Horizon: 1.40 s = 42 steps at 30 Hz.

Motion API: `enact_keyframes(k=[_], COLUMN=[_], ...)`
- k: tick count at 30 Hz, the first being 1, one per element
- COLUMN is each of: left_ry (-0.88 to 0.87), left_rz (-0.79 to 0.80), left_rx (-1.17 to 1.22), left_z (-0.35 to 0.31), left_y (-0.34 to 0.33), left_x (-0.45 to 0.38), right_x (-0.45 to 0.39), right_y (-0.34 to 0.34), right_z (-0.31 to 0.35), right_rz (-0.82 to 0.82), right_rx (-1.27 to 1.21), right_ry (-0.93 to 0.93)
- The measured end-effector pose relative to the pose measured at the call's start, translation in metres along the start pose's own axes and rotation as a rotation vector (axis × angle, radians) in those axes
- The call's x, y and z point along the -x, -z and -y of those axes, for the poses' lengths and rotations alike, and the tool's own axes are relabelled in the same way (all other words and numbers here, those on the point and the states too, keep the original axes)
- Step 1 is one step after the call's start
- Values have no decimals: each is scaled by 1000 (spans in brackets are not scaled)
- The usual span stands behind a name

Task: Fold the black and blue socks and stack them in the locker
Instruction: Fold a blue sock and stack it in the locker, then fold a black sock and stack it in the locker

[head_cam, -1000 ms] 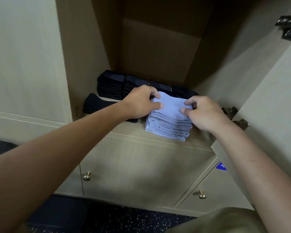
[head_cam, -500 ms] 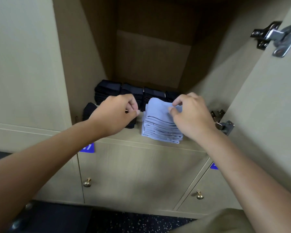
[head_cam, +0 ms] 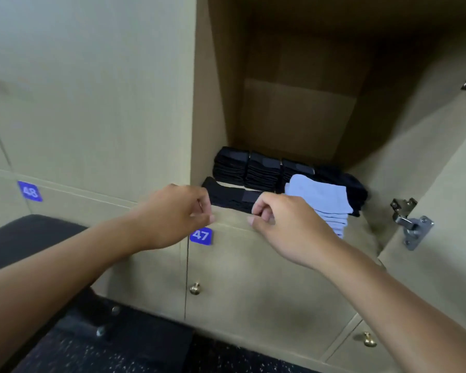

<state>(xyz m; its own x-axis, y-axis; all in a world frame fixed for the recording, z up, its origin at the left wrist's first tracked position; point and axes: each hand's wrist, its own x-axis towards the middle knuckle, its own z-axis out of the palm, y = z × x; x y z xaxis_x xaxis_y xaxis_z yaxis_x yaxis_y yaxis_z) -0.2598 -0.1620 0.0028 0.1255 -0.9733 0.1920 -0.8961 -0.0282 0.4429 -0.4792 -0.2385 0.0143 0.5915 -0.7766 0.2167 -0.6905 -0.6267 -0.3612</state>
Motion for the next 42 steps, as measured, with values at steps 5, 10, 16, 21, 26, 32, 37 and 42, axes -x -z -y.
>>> enact_keyframes(k=[5, 10, 16, 21, 26, 32, 37, 42], left_ry=[56, 150, 261, 379, 492, 642, 757, 792], left_rz=[-1, -17, -66, -78, -69, -105, -56, 50], left_rx=[-51, -66, -73, -128, -162, -176, -169, -211], left_z=[20, 46, 77, 97, 122, 153, 179, 198], left_y=[25, 50, 83, 114, 140, 153, 149, 138], left_x=[39, 82, 146, 212, 283, 361, 403, 414], right_x=[9, 16, 18, 26, 36, 51, 62, 68], right_y=[-17, -33, -56, -77, -107, -150, -191, -229], right_z=[35, 71, 126, 179, 227, 284, 321, 334], right_rz=[102, 175, 243, 329, 401, 480, 595, 728], right_rx=[-18, -81, -153, -192, -268, -293, -293, -204], right_ry=[93, 204, 306, 411, 527, 633, 657, 529])
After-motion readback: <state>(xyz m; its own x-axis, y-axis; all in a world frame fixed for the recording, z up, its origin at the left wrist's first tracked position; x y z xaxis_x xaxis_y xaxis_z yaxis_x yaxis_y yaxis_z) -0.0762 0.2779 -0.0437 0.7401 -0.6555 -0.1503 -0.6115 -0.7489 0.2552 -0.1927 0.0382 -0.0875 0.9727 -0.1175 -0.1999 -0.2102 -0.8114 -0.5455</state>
